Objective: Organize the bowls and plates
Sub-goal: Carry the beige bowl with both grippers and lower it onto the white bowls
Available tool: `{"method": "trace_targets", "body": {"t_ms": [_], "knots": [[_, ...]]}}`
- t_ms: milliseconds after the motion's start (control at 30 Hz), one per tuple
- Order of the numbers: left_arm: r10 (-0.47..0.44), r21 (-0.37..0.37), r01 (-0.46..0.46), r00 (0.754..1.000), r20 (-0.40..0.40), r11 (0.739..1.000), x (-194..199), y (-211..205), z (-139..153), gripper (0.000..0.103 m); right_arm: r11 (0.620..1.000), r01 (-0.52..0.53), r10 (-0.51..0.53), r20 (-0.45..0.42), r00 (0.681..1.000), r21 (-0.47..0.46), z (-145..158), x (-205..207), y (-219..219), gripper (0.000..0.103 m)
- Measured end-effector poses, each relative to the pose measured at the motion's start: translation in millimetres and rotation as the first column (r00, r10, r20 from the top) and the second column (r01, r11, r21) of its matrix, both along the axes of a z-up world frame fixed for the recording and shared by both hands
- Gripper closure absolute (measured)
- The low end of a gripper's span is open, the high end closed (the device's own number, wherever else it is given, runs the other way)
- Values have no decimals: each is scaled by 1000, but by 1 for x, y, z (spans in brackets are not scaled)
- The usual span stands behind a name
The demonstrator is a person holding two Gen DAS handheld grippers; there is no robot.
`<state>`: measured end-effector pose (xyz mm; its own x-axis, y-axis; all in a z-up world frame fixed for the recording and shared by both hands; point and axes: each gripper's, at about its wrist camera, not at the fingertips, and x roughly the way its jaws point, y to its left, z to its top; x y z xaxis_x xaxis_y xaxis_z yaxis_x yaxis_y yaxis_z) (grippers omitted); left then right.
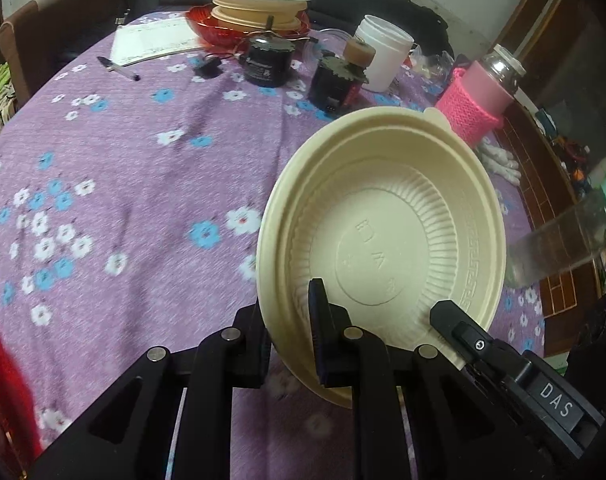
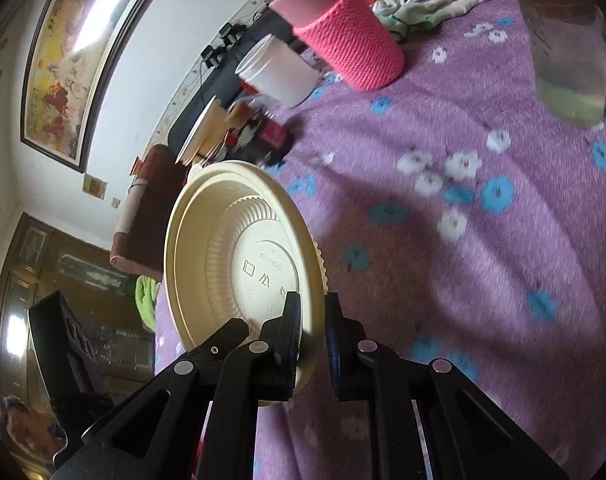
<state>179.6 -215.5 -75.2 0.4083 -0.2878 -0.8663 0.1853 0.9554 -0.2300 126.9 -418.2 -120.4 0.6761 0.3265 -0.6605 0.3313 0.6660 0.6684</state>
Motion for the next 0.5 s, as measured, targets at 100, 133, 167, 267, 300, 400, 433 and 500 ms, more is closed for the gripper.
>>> {"method": "trace_targets", "body": {"t_ms": [100, 133, 167, 267, 300, 400, 433, 500], "knots": [[-5, 2, 5, 1000, 6, 1000, -13, 13, 2, 89, 1000, -14, 14, -6, 1000, 0, -1, -12, 14, 91], [-4, 3, 4, 1000, 5, 1000, -17, 18, 3, 89, 1000, -16, 16, -6, 1000, -4, 0, -16, 18, 91], [-1, -4, 1, 1000, 2, 1000, -21, 22, 4, 89, 1000, -20, 20, -5, 1000, -7, 2, -21, 23, 91], [3, -19, -2, 1000, 20, 1000, -37, 40, 17, 89, 999, -39, 39, 8, 999, -16, 10, -36, 36, 91], [5, -17, -4, 999, 36, 1000, -44, 46, 23, 89, 998, -52, 53, 14, 999, -23, 16, -41, 43, 91], [33, -8, -32, 991, 127, 999, -71, 76, 52, 89, 995, -91, 94, 50, 994, -50, 37, -54, 65, 91], [46, -13, -44, 989, 142, 999, -77, 87, 59, 89, 992, -110, 114, 63, 991, -62, 45, -57, 75, 91], [79, -26, -76, 982, 172, 997, -92, 113, 73, 88, 984, -153, 162, 95, 982, -93, 63, -64, 99, 91]]}}
